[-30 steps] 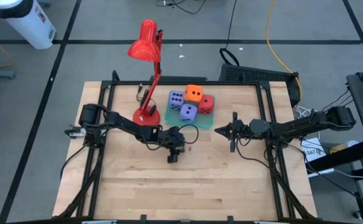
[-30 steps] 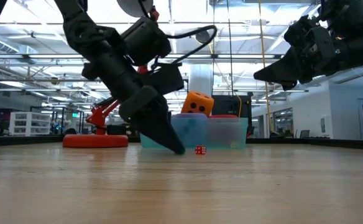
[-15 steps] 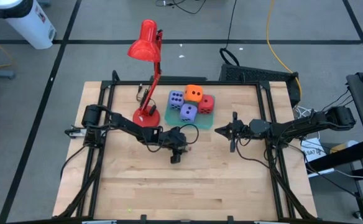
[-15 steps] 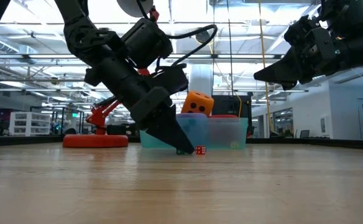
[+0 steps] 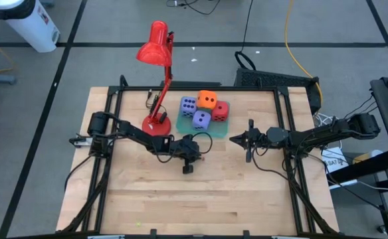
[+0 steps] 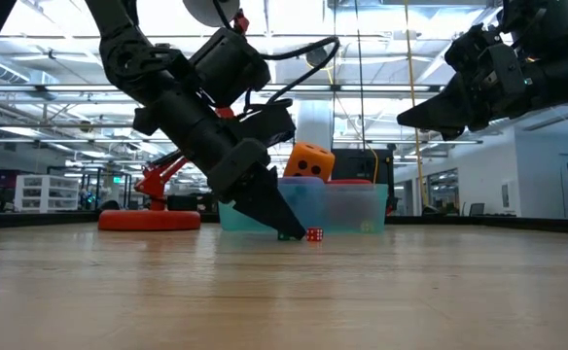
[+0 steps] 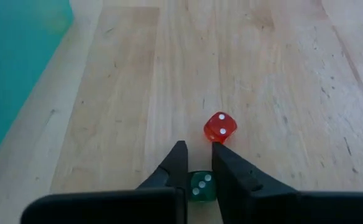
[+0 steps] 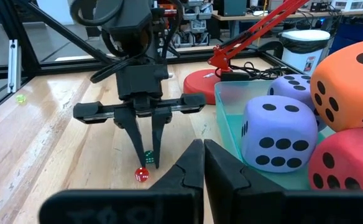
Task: Pick & Place Dice
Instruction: Put the small dark green die into the blue bin
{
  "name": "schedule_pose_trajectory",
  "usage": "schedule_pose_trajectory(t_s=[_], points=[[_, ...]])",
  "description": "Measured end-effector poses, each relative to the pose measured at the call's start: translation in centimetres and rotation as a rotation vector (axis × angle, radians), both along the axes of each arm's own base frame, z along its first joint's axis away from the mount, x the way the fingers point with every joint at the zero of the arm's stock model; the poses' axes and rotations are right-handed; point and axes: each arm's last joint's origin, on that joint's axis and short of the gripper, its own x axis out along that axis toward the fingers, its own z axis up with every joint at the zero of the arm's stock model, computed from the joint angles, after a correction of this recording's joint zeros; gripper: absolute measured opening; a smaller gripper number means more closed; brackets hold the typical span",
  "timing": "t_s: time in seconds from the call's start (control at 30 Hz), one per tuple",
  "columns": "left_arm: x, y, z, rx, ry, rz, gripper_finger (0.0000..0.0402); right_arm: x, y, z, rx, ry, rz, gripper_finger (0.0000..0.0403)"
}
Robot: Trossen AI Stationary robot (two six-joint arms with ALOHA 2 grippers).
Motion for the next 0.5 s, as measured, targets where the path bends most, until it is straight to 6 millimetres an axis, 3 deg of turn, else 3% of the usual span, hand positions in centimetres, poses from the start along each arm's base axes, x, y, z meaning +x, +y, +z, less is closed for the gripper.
schedule_pose_trajectory(t_s=[0.3,0.5], points=[[-0.1,-1.3,-0.1,0.025,0.001,0.011,0.0058,0.0,0.0,0.0,-0.001,-0.002,-0.004,0.0001],[-0.2,-2.9,0.0,0.050,-0.015,0.006,0.0041,0.0,0.0,-0.1,-0.008,0.012,0.000,0.0001]])
